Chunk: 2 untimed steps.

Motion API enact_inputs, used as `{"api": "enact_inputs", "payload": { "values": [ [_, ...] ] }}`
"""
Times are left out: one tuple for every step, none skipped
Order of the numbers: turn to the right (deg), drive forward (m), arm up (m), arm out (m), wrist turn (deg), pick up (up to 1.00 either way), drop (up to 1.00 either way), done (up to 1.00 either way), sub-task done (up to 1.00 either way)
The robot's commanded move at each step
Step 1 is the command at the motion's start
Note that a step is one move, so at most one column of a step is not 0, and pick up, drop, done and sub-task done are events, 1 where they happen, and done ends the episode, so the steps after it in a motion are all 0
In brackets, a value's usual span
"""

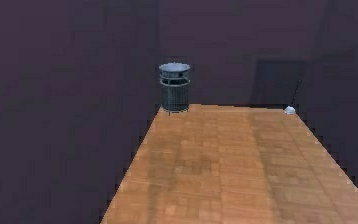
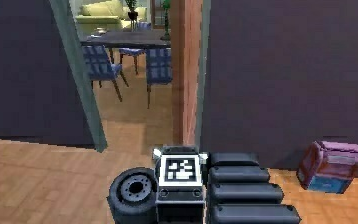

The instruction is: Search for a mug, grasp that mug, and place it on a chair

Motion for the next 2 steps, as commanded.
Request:
{"api": "enact_inputs", "payload": {
  "values": [
    [6.0, 0.00, 0.00, 0.00, 0.0, 0.00, 0.00, 0.00, 0.00],
    [0.0, 0.15, 0.00, 0.00, 0.0, 0.00, 0.00, 0.00, 0.00]
  ]
}}
